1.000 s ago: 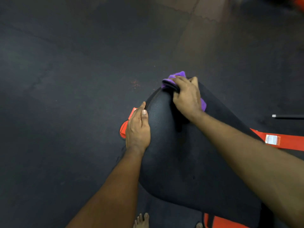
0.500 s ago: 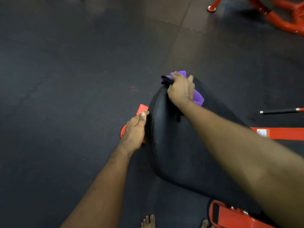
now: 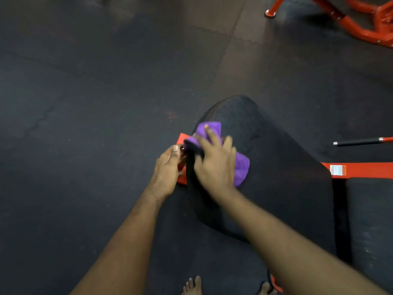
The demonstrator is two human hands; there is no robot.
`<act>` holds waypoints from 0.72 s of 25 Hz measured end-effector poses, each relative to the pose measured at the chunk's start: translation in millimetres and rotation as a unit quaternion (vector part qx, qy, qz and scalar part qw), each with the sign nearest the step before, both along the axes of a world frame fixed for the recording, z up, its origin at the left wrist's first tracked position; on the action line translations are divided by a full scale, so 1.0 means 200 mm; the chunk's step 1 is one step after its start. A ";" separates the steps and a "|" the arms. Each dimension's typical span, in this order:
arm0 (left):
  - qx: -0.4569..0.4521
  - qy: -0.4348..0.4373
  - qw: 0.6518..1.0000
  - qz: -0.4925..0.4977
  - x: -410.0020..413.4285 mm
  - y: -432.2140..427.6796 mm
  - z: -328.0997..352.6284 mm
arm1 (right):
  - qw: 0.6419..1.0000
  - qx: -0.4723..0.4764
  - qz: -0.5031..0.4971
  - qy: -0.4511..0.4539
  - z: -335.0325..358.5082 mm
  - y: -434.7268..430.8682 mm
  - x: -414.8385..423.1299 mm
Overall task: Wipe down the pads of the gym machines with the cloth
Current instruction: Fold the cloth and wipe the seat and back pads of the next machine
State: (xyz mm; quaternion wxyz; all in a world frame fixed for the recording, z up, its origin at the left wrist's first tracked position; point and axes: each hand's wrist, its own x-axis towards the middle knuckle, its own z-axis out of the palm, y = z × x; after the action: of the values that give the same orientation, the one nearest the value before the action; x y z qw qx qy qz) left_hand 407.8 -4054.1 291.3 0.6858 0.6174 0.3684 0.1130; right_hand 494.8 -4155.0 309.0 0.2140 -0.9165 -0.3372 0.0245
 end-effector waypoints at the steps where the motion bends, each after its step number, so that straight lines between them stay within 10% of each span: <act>1: 0.009 -0.001 1.000 0.008 -0.01 0.01 0.00 | 1.000 0.001 0.027 0.004 -0.02 -0.11 -0.12; 8: 0.084 -0.008 0.996 0.028 -0.05 0.03 -0.01 | 0.993 0.051 -0.069 0.078 -0.06 0.08 0.34; 18: 0.085 0.042 0.995 -0.030 -0.03 -0.05 0.06 | 0.997 0.062 0.043 0.018 -0.25 -0.61 -0.44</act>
State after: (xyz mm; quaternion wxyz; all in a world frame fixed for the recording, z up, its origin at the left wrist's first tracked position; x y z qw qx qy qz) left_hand 401.9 -4064.9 304.3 0.6180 0.6882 0.3673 0.0976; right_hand 405.9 -4276.6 259.8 0.2755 -0.8856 -0.3728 0.0293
